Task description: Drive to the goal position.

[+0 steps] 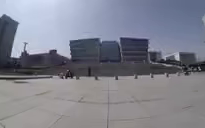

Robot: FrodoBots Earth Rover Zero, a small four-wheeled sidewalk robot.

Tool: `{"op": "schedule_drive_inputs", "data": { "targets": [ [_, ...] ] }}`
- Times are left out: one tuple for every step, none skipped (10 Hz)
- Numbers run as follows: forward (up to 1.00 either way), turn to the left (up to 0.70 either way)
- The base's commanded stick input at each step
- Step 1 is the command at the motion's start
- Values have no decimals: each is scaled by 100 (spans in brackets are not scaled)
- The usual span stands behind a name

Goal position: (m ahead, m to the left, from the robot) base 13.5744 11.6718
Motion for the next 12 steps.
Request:
{"op": "schedule_drive_inputs", "data": {
  "targets": [
    [70, 0],
    [70, 0],
    [70, 0],
    [70, 0],
    [70, 0],
    [70, 0],
    [70, 0],
    [70, 0],
    [70, 0],
    [70, 0],
    [70, 0],
    [70, 0]
  ]
}}
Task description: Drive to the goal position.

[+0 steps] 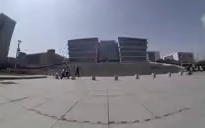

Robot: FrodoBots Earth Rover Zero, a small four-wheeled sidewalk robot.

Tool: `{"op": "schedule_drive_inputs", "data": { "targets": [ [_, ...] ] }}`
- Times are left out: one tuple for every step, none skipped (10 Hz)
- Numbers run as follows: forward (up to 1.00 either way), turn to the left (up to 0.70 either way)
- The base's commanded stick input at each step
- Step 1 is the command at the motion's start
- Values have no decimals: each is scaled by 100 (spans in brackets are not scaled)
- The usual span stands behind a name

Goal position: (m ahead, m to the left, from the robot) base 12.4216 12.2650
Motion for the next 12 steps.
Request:
{"op": "schedule_drive_inputs", "data": {
  "targets": [
    [70, 0],
    [70, 0],
    [70, 0],
    [70, 0],
    [70, 0],
    [70, 0],
    [70, 2],
    [70, 9],
    [70, 10],
    [70, 0],
    [70, 0],
    [70, 0]
  ]
}}
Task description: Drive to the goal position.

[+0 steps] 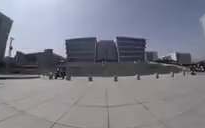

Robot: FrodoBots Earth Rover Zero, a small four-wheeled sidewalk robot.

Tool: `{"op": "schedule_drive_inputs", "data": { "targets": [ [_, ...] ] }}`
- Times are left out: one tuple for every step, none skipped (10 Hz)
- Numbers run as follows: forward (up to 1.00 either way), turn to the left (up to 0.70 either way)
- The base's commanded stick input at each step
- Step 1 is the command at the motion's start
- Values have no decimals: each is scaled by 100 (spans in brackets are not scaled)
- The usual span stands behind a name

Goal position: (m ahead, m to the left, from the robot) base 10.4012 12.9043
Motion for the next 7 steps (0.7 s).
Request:
{"op": "schedule_drive_inputs", "data": {
  "targets": [
    [70, 0],
    [70, 0],
    [70, 0],
    [70, 0],
    [70, 0],
    [70, 0],
    [70, 0]
  ]
}}
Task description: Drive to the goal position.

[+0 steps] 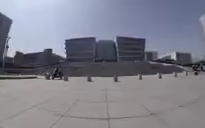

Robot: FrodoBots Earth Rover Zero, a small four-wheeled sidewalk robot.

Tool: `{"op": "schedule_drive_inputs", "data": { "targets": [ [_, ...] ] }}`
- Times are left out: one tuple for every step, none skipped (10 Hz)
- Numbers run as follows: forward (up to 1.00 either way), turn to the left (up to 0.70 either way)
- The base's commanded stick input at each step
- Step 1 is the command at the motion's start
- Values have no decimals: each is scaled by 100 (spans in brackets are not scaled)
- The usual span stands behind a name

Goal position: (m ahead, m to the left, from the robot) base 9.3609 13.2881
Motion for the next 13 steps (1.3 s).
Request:
{"op": "schedule_drive_inputs", "data": {
  "targets": [
    [70, 1],
    [70, 14],
    [70, 14],
    [70, 14],
    [70, 14],
    [70, 14],
    [70, 0],
    [70, 0],
    [70, 0],
    [70, 0],
    [70, 0],
    [70, 0],
    [70, 0]
  ]
}}
